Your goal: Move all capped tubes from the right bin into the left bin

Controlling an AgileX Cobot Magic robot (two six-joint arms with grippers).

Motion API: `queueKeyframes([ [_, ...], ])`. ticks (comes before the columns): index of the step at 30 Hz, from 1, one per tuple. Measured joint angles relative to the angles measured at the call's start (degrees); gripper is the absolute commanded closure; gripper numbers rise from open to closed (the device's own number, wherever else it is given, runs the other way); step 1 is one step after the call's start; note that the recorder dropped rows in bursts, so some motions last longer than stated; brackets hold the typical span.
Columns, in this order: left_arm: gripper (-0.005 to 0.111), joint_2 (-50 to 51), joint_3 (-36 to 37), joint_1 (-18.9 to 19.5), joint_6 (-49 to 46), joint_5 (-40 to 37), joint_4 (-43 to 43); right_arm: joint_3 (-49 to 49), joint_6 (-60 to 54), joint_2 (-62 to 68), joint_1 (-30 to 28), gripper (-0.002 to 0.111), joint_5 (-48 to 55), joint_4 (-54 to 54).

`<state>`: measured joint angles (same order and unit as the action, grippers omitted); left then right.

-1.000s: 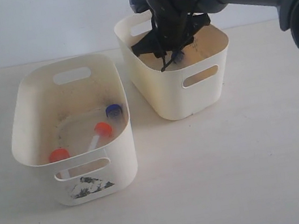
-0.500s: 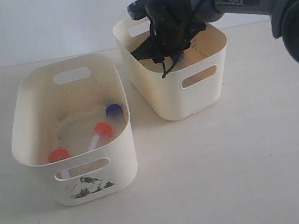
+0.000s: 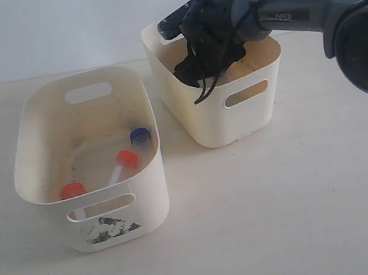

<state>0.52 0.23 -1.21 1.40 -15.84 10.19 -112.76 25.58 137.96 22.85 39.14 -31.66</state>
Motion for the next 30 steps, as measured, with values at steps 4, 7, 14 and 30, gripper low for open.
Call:
queueKeyframes([
  [4, 0.102, 0.0, 0.0, 0.0, 0.0, 0.0, 0.0, 0.0, 0.0, 0.4, 0.0, 0.030, -0.4, 0.0],
  [7, 0.102, 0.0, 0.0, 0.0, 0.0, 0.0, 0.0, 0.0, 0.0, 0.9, 0.0, 0.030, -0.5, 0.0],
  [14, 0.102, 0.0, 0.0, 0.0, 0.0, 0.0, 0.0, -0.1, -0.1, 3.0, 0.0, 0.032, -0.8, -1.0],
  [30, 0.102, 0.0, 0.0, 0.0, 0.0, 0.0, 0.0, -0.2, -4.9, 3.8, 0.1, 0.106, 0.6, -0.9],
])
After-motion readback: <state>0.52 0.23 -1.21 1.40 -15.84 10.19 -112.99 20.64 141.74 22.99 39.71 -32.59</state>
